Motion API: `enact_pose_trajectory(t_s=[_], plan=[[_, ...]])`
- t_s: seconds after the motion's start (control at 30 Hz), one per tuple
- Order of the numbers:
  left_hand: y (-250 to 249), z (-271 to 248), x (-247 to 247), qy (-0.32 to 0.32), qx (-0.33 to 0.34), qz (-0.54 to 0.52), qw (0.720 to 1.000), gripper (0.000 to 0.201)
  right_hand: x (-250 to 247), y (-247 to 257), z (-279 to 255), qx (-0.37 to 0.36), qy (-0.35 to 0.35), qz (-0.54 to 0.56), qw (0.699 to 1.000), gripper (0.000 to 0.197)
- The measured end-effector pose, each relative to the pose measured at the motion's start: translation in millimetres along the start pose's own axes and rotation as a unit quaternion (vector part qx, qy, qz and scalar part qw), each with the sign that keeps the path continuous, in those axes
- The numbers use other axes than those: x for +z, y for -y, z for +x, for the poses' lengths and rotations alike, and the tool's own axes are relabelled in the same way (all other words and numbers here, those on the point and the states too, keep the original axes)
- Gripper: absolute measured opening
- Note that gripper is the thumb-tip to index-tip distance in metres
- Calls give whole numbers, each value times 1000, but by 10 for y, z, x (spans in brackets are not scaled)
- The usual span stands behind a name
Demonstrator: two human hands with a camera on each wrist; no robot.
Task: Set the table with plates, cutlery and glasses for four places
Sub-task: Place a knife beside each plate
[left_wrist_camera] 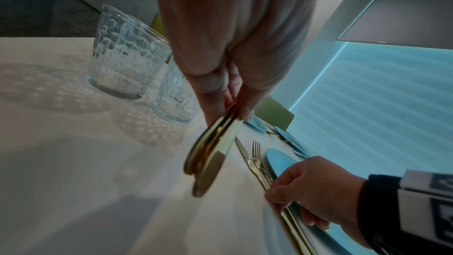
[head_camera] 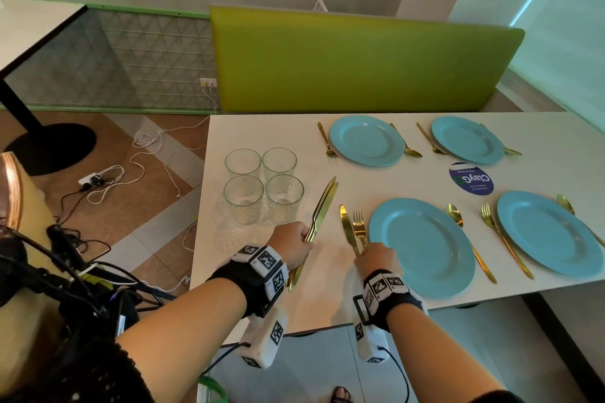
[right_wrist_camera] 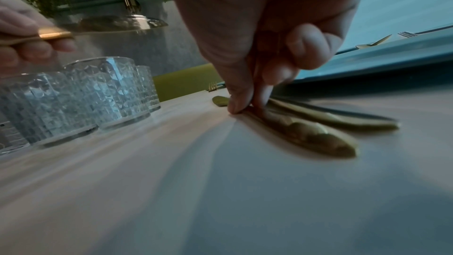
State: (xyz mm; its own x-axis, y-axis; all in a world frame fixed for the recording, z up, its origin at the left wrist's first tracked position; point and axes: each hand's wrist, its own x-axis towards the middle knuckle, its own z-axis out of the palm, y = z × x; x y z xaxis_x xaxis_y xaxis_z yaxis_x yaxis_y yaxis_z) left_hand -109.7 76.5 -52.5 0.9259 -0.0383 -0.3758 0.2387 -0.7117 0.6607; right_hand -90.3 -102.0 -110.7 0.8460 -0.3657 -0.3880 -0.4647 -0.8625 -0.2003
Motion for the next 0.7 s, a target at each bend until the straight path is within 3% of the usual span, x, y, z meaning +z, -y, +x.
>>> enact_pose_trajectory(t_s=[0.7], plan=[[-16, 61, 33, 1, 7, -6, 1000, 33, -173, 38, -54, -12, -9, 28, 999, 25]])
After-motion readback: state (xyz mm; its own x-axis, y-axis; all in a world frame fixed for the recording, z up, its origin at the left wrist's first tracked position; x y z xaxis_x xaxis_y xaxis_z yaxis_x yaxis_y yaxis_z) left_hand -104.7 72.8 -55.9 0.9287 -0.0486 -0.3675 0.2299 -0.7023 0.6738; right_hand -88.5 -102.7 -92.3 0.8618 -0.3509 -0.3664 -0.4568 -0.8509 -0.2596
